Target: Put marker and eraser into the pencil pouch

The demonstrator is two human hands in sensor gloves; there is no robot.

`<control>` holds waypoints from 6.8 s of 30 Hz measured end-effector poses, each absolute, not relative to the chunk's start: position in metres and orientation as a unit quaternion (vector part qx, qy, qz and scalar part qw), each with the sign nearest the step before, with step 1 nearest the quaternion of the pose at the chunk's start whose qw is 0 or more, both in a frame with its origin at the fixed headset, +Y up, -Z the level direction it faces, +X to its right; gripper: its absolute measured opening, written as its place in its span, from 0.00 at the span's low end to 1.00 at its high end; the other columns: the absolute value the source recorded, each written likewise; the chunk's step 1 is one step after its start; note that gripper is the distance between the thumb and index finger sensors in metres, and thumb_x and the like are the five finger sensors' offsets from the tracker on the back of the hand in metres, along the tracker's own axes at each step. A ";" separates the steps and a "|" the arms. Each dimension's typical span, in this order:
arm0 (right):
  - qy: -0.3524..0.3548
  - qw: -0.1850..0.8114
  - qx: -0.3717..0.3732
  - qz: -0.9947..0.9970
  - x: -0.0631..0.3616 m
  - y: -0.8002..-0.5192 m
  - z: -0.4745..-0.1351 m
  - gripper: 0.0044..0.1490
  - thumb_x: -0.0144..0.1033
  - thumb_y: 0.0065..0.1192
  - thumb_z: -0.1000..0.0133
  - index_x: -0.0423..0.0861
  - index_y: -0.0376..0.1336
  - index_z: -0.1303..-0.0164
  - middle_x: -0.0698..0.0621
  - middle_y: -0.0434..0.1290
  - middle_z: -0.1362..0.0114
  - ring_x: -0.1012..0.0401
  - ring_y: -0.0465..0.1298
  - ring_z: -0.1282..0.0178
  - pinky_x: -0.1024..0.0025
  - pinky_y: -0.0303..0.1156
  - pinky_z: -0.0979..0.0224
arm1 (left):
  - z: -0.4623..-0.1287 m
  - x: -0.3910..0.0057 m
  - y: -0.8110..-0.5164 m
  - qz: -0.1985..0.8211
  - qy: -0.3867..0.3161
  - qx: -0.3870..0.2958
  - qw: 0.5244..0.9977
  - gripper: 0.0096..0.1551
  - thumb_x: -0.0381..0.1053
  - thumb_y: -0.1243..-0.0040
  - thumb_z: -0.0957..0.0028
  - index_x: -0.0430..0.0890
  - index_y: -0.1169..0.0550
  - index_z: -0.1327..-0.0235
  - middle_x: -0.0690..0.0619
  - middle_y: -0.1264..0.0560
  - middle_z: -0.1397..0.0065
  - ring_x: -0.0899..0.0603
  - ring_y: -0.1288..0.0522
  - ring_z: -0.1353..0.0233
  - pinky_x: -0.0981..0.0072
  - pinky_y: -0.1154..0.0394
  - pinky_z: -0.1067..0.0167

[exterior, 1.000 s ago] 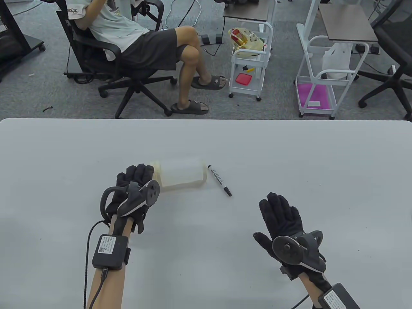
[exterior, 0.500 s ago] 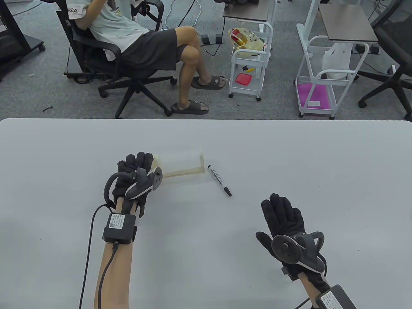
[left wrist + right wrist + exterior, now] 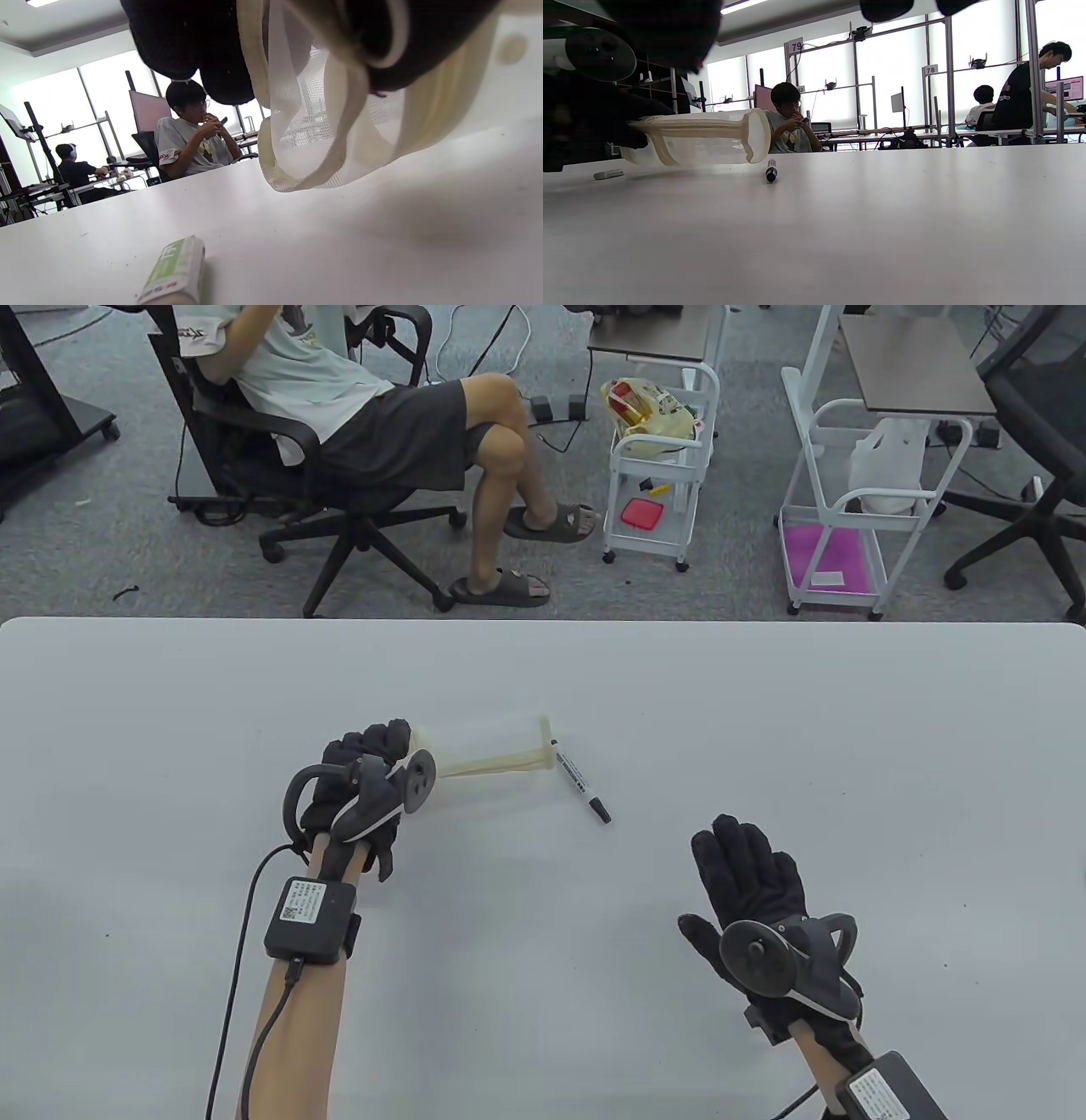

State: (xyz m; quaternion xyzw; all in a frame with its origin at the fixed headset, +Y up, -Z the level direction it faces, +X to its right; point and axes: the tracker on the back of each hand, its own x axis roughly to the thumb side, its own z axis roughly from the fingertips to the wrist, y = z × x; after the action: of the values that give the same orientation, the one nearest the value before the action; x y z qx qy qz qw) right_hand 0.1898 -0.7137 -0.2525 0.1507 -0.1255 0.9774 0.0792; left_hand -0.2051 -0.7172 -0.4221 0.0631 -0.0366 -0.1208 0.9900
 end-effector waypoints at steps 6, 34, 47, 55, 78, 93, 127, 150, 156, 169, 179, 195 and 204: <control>-0.126 0.097 0.155 0.975 0.193 -0.713 -0.254 0.62 0.55 0.62 0.50 0.49 0.34 0.16 0.41 0.38 0.13 0.35 0.49 0.12 0.31 0.52 0.23 | -0.389 -0.176 -0.690 -0.082 -0.075 0.030 0.993 0.44 0.59 0.37 0.59 0.54 0.37 0.26 0.52 0.28 0.25 0.43 0.22 0.28 0.47 0.25 0.30; -0.090 0.321 0.251 0.909 0.222 -0.692 -0.265 0.39 0.50 0.74 0.53 0.57 0.64 0.31 0.43 0.64 0.21 0.50 0.81 0.42 0.47 0.74 0.38 | -0.292 -0.133 -0.691 0.221 -0.220 -0.157 0.937 0.49 0.66 0.39 0.58 0.56 0.39 0.21 0.48 0.35 0.17 0.37 0.29 0.20 0.40 0.31 0.27; -0.059 0.483 0.181 0.854 0.267 -0.699 -0.276 0.38 0.53 0.73 0.52 0.55 0.65 0.31 0.42 0.67 0.23 0.50 0.82 0.47 0.47 0.74 0.40 | -0.284 -0.130 -0.706 0.466 -0.272 -0.134 0.831 0.64 0.71 0.37 0.60 0.55 0.57 0.19 0.45 0.52 0.11 0.32 0.38 0.17 0.35 0.36 0.26; -0.009 0.356 0.150 0.922 0.262 -0.658 -0.262 0.56 0.58 0.68 0.49 0.49 0.52 0.14 0.34 0.52 0.14 0.34 0.69 0.26 0.32 0.63 0.31 | -0.282 -0.125 -0.707 0.476 -0.233 -0.068 0.845 0.52 0.66 0.35 0.58 0.56 0.44 0.22 0.46 0.40 0.18 0.37 0.27 0.26 0.41 0.29 0.30; -0.292 -0.097 0.170 0.936 0.009 -0.616 -0.213 0.26 0.49 0.59 0.45 0.45 0.73 0.45 0.45 0.77 0.42 0.49 0.80 0.46 0.36 0.64 0.29 | -0.274 -0.128 -0.703 0.462 -0.178 0.008 0.869 0.46 0.66 0.37 0.57 0.54 0.38 0.25 0.46 0.34 0.23 0.39 0.22 0.33 0.45 0.24 0.35; -0.261 0.073 0.084 0.959 0.109 -0.619 -0.238 0.24 0.49 0.63 0.48 0.44 0.75 0.54 0.47 0.79 0.52 0.51 0.81 0.55 0.38 0.67 0.32 | -0.279 -0.126 -0.709 0.477 -0.188 0.012 0.859 0.40 0.62 0.36 0.56 0.66 0.37 0.28 0.47 0.33 0.22 0.38 0.20 0.34 0.48 0.21 0.38; -0.076 0.348 0.016 0.934 0.233 -0.655 -0.352 0.33 0.50 0.65 0.47 0.45 0.71 0.35 0.40 0.74 0.33 0.43 0.79 0.41 0.36 0.66 0.33 | -0.291 -0.170 -0.691 0.529 -0.224 -0.045 0.817 0.42 0.62 0.36 0.55 0.65 0.39 0.25 0.48 0.35 0.18 0.36 0.24 0.28 0.43 0.26 0.33; 0.088 0.084 0.031 0.992 0.095 -0.757 -0.446 0.34 0.52 0.75 0.55 0.51 0.71 0.40 0.42 0.65 0.27 0.49 0.73 0.36 0.34 0.58 0.26 | -0.283 -0.176 -0.676 0.556 -0.259 -0.042 0.789 0.42 0.63 0.36 0.55 0.65 0.38 0.25 0.48 0.34 0.19 0.37 0.23 0.29 0.44 0.25 0.34; 0.096 0.092 0.031 0.991 0.109 -0.754 -0.443 0.29 0.45 0.71 0.51 0.45 0.72 0.42 0.42 0.67 0.29 0.50 0.75 0.38 0.36 0.61 0.27 | -0.283 -0.175 -0.676 0.558 -0.257 -0.041 0.788 0.42 0.63 0.36 0.55 0.65 0.38 0.25 0.48 0.34 0.18 0.37 0.24 0.29 0.44 0.25 0.33; -0.014 0.238 -0.085 0.968 0.252 -0.709 -0.381 0.30 0.41 0.70 0.50 0.42 0.70 0.40 0.42 0.80 0.44 0.53 0.85 0.57 0.42 0.72 0.35 | -0.289 -0.167 -0.694 0.543 -0.221 -0.036 0.809 0.44 0.63 0.36 0.55 0.65 0.40 0.24 0.46 0.38 0.17 0.36 0.27 0.25 0.50 0.23 0.35; -0.176 0.391 -0.101 0.898 0.321 -0.665 -0.306 0.28 0.41 0.71 0.50 0.44 0.74 0.42 0.42 0.81 0.47 0.55 0.84 0.59 0.43 0.73 0.37 | -0.291 -0.157 -0.710 0.544 -0.202 -0.034 0.814 0.44 0.63 0.36 0.55 0.64 0.40 0.25 0.46 0.38 0.17 0.36 0.27 0.25 0.50 0.23 0.35; -0.109 0.536 0.200 0.813 0.280 -0.630 -0.265 0.27 0.41 0.70 0.48 0.44 0.75 0.42 0.42 0.79 0.48 0.56 0.83 0.60 0.43 0.72 0.36 | -0.288 -0.147 -0.716 0.530 -0.193 -0.018 0.825 0.44 0.61 0.36 0.55 0.64 0.41 0.24 0.46 0.39 0.16 0.35 0.29 0.23 0.48 0.23 0.35; -0.162 0.445 0.174 0.863 0.259 -0.628 -0.258 0.26 0.40 0.71 0.49 0.44 0.76 0.43 0.42 0.80 0.49 0.55 0.83 0.60 0.43 0.72 0.36 | -0.287 -0.143 -0.715 0.526 -0.210 -0.026 0.824 0.43 0.59 0.36 0.54 0.64 0.41 0.24 0.47 0.39 0.16 0.35 0.28 0.23 0.48 0.23 0.35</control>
State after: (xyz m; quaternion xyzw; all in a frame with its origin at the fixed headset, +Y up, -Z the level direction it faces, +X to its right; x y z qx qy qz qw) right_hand 0.2590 -0.6277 -0.2577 0.1735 -0.1621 0.8635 0.4450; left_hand -0.1426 -0.7151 -0.2872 -0.0263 -0.2100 0.5258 0.8238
